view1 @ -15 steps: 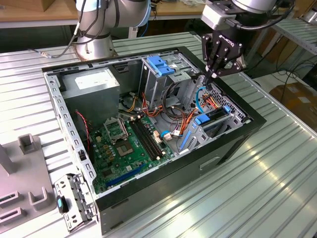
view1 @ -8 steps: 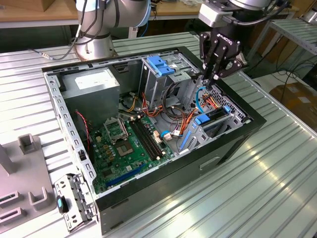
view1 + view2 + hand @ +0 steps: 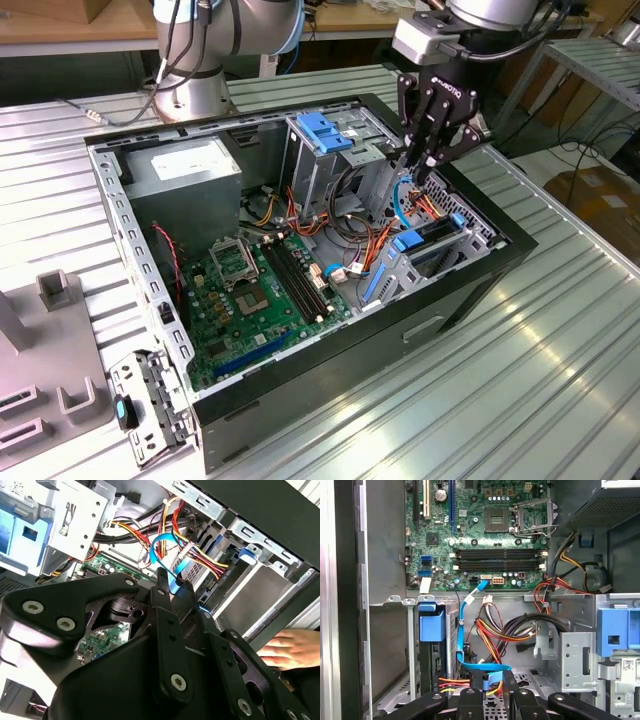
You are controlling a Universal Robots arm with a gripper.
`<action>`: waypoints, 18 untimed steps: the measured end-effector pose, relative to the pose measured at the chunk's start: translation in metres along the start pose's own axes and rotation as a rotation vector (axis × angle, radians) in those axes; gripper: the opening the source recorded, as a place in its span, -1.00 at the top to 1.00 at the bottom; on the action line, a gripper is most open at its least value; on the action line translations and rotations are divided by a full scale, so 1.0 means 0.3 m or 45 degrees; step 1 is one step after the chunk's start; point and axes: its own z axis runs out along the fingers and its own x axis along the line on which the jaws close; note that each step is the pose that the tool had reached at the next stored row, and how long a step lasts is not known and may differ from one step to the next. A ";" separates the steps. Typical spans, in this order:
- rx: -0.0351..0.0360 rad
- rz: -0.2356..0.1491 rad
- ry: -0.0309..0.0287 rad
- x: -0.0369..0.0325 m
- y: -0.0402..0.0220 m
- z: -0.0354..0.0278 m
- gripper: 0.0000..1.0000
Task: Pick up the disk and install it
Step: 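Insert the second disk wire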
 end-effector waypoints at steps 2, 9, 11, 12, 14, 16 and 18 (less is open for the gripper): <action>0.0004 -0.001 0.0274 -0.001 0.000 0.005 0.40; 0.0012 -0.001 0.0763 -0.002 0.001 0.027 0.40; 0.0013 -0.002 0.0837 -0.002 0.001 0.032 0.42; 0.0014 -0.002 0.0880 -0.003 0.001 0.035 0.56; 0.0015 -0.002 0.0936 -0.003 0.001 0.039 0.69; 0.0017 -0.002 0.1025 -0.003 0.001 0.043 0.79; 0.0020 -0.003 0.1247 -0.003 0.001 0.049 0.79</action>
